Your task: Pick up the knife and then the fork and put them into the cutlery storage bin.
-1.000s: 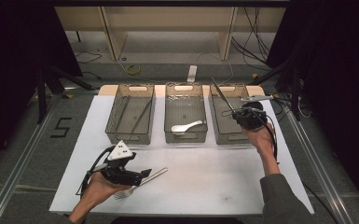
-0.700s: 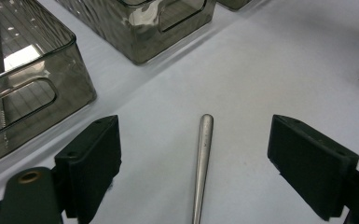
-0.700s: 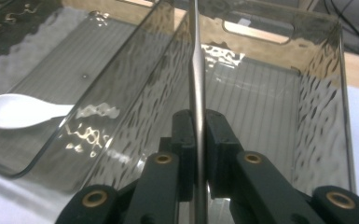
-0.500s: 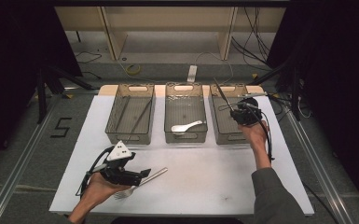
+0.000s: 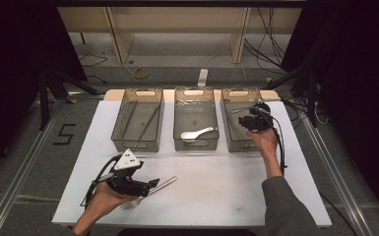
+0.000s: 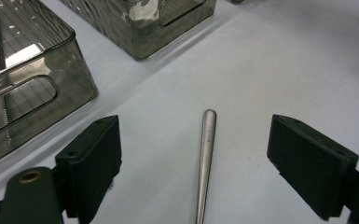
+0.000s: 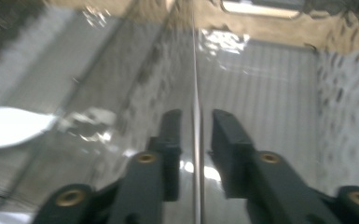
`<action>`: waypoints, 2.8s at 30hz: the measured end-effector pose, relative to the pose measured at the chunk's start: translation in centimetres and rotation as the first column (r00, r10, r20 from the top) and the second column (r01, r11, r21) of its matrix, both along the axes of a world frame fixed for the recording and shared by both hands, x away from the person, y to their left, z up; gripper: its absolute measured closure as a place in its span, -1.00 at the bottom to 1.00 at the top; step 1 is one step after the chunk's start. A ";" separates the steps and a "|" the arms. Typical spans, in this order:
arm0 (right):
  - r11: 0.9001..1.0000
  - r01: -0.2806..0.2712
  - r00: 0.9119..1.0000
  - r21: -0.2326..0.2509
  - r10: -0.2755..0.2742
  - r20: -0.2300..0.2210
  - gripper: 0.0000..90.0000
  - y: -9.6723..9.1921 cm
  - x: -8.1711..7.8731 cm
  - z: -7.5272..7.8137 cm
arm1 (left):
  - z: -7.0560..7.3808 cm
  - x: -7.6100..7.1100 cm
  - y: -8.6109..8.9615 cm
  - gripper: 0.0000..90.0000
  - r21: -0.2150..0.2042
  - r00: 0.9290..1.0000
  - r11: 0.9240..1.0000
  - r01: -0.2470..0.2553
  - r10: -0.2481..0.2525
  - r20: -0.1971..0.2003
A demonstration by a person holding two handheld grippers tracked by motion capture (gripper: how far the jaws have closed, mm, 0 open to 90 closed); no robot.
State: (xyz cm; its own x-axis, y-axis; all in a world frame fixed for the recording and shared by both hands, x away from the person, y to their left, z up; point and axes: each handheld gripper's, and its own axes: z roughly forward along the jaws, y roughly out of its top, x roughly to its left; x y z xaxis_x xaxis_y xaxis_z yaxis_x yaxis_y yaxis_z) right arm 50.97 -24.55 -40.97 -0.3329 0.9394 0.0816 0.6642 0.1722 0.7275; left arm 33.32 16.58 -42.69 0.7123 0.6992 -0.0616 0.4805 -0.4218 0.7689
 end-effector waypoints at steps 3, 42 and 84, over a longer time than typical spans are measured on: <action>1.000 -0.029 0.999 -0.004 0.029 0.015 0.50 0.2 -0.4 0.4 | -0.1 0.0 0.0 -0.62 0.008 1.000 1.000 -0.004 0.003 0.003; 0.933 -0.350 0.931 0.083 0.336 0.145 -0.34 2.0 -15.0 0.0 | -1.1 0.4 -1.1 -0.56 0.184 0.994 0.983 0.026 -0.005 -0.112; 0.910 -0.409 0.911 0.064 0.403 0.084 -0.36 2.1 -18.8 -1.7 | -3.6 1.9 -3.7 0.65 0.416 0.934 0.893 0.170 -0.011 -0.358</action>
State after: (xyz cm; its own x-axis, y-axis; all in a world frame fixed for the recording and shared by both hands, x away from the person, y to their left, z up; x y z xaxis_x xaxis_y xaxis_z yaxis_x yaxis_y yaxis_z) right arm 32.19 -22.41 -42.70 -0.6915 0.7134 0.1135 0.4979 0.3568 0.7905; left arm 35.25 12.89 -46.30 0.7643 0.6447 -0.0154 0.6195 -0.7273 0.2953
